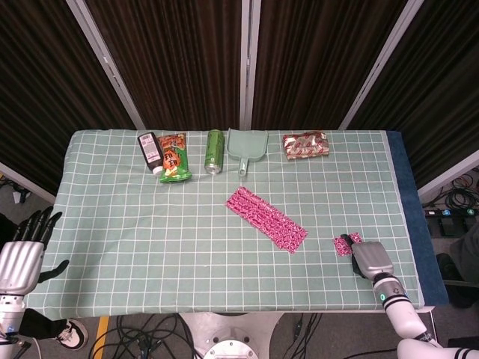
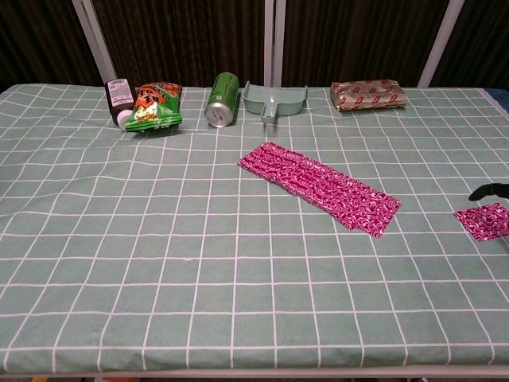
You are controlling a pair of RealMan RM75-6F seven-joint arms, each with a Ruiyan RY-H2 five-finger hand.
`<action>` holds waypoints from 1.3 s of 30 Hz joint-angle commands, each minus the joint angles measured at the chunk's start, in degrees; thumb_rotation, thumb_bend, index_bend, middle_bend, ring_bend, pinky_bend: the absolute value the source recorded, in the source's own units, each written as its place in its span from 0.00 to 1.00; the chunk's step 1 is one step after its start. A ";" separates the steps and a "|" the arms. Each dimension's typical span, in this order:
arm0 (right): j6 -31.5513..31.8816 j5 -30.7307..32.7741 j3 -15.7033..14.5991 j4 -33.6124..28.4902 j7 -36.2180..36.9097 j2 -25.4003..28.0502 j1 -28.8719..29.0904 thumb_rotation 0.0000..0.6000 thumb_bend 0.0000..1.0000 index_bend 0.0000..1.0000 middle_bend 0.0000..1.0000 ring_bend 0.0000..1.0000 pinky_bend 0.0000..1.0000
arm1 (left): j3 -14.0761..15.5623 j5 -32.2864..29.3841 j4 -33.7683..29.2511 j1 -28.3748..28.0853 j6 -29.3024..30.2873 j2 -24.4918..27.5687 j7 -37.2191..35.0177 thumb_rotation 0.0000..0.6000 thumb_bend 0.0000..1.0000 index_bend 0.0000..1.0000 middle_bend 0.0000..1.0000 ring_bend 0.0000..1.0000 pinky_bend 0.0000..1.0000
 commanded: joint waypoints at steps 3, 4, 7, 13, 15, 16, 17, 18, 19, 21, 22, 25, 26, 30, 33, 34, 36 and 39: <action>1.05 -1.27 1.86 -3.45 -2.96 -0.69 1.80 1.00 0.99 0.11 0.86 0.84 0.76 | -0.04 -0.14 0.02 0.08 0.09 0.05 -0.13 1.00 0.17 0.08 0.01 0.00 0.15; 0.83 -0.73 2.12 -3.88 -3.95 -1.04 2.35 1.00 0.99 0.11 0.86 0.84 0.76 | -0.04 -0.21 0.09 0.11 0.10 0.08 -0.23 1.00 0.17 0.08 0.01 0.00 0.15; -0.35 2.16 2.98 -4.86 -7.20 -2.58 4.42 1.00 0.99 0.11 0.86 0.84 0.76 | -0.05 -0.40 0.30 0.24 0.16 0.24 -0.71 1.00 0.17 0.08 0.01 0.00 0.15; -2.20 8.71 4.50 -5.63 -11.73 -5.24 8.51 1.00 0.99 0.10 0.86 0.84 0.76 | -0.13 -0.54 0.66 0.35 0.27 0.52 -1.47 1.00 0.17 0.08 0.01 0.00 0.15; -2.31 10.97 4.71 -5.76 -13.22 -5.85 9.78 1.00 0.99 0.10 0.86 0.84 0.76 | -0.20 -0.59 0.72 0.37 0.32 0.62 -1.76 1.00 0.17 0.08 0.01 0.00 0.15; -2.35 11.99 4.80 -5.80 -13.76 -6.08 10.31 1.00 0.99 0.10 0.86 0.84 0.76 | -0.21 -0.61 0.76 0.37 0.32 0.63 -1.89 1.00 0.17 0.08 0.01 0.00 0.15; -2.40 13.00 4.89 -5.82 -14.22 -6.28 10.82 1.00 0.99 0.10 0.86 0.84 0.76 | -0.23 -0.62 0.80 0.37 0.32 0.65 -2.02 1.00 0.17 0.08 0.01 0.00 0.15; -2.46 14.26 5.03 -5.79 -14.62 -6.55 11.42 1.00 0.99 0.10 0.86 0.84 0.76 | -0.22 -0.63 0.88 0.40 0.34 0.67 -2.13 1.00 0.17 0.08 0.01 0.00 0.15; -2.50 15.20 5.15 -5.73 -14.83 -6.74 11.85 1.00 0.99 0.10 0.86 0.84 0.76 | -0.21 -0.66 0.98 0.44 0.38 0.64 -2.21 1.00 0.17 0.08 0.01 0.00 0.14; -2.62 17.24 5.35 -5.53 -15.34 -7.12 12.87 1.00 0.99 0.10 0.86 0.84 0.76 | -0.32 -0.82 1.15 0.57 0.60 0.62 -2.59 1.00 0.17 0.08 0.01 0.00 0.12; -2.74 18.06 5.40 -5.43 -15.56 -7.27 13.32 1.00 0.99 0.10 0.86 0.84 0.76 | -0.37 -0.93 1.14 0.62 0.64 0.68 -2.89 1.00 0.17 0.08 0.01 0.00 0.11; -3.37 20.54 5.45 -4.78 -15.98 -7.86 14.72 1.00 0.99 0.10 0.86 0.84 0.76 | -0.51 -1.11 1.24 0.72 0.79 1.01 -3.38 1.00 0.17 0.08 0.01 0.00 0.11; -3.55 21.16 5.44 -4.50 -16.08 -8.05 15.12 1.00 0.99 0.10 0.86 0.84 0.76 | -0.54 -1.15 1.30 0.75 0.85 1.08 -3.43 1.00 0.17 0.08 0.01 0.00 0.11; -3.97 23.35 4.96 -3.15 -16.47 -9.08 16.61 1.00 0.99 0.10 0.86 0.84 0.76 | -0.48 -1.18 1.45 0.86 0.83 1.26 -3.86 1.00 0.17 0.08 0.01 0.00 0.11; -4.10 24.57 4.31 -2.46 -16.80 -9.68 17.42 1.00 0.99 0.10 0.86 0.84 0.76 | -0.40 -1.24 1.69 0.87 0.65 1.18 -4.02 1.00 0.17 0.08 0.01 0.00 0.11; -4.13 24.90 4.10 -2.35 -16.89 -9.79 17.63 1.00 0.99 0.10 0.86 0.84 0.76 | -0.40 -1.25 1.76 0.85 0.59 1.13 -4.05 1.00 0.17 0.08 0.01 0.00 0.11; -4.24 25.06 3.70 -2.29 -16.71 -9.90 17.93 1.00 0.99 0.10 0.86 0.84 0.76 | -0.22 -1.19 2.34 1.12 0.80 1.08 -4.51 1.00 0.17 0.08 0.01 0.00 0.11; -4.07 24.76 3.04 -2.46 -16.52 -9.83 18.21 1.00 0.99 0.10 0.86 0.84 0.76 | -0.23 -1.04 2.70 1.19 0.97 1.03 -4.99 1.00 0.17 0.08 0.01 0.00 0.11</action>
